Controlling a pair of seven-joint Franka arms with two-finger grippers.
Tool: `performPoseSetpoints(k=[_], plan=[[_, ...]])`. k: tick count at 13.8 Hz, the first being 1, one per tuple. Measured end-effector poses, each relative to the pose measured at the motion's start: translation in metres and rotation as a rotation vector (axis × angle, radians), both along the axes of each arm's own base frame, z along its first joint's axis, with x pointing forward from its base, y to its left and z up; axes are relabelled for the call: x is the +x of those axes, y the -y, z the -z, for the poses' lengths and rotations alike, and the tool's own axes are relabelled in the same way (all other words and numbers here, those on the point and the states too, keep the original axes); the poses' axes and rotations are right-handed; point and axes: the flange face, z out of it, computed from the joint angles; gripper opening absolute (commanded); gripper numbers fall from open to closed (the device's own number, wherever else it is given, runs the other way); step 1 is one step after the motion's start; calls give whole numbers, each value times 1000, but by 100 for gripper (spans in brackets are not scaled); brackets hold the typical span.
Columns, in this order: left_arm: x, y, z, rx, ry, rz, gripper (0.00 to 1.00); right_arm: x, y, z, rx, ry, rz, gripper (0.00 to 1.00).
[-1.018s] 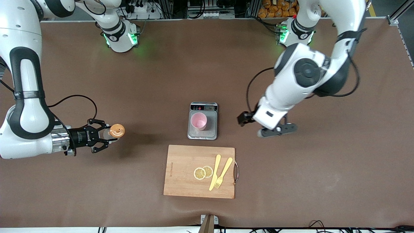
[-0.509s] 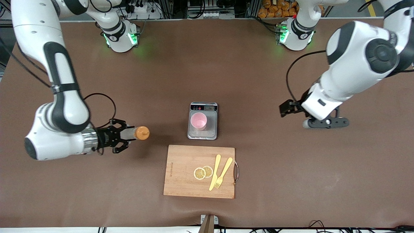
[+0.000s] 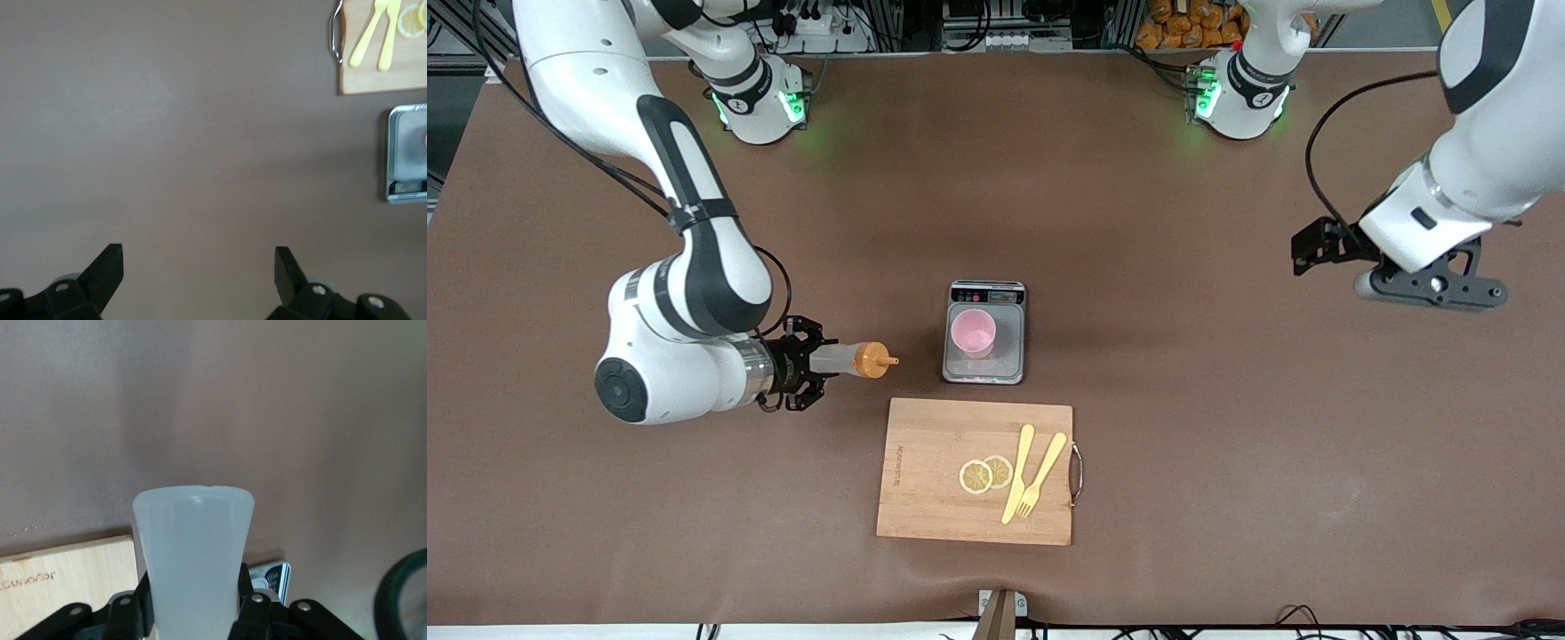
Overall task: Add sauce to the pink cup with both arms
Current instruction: 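Withdraw the left gripper while the right gripper brings the bottle over, then tilt the white bottle over the pink cup with the right gripper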
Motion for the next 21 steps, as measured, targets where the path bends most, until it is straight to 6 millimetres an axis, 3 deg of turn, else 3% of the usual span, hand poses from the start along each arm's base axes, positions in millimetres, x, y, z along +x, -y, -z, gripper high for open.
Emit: performPoseSetpoints(k=[3, 7, 10, 15, 21], plan=[[-16, -5, -15, 58, -18, 58, 100, -11, -33, -1, -66, -3, 1, 47], [-19, -27, -23, 62, -48, 26, 100, -28, -67, -1, -190, 1, -17, 47], [-19, -31, -28, 59, -42, -37, 100, -43, -90, 1, -267, -11, -29, 47], [-21, -22, -42, 55, -22, -48, 100, -44, -88, -12, -324, -18, -39, 46], [-22, -21, -49, 46, -13, -48, 100, -51, -92, 7, -430, -31, -76, 43]])
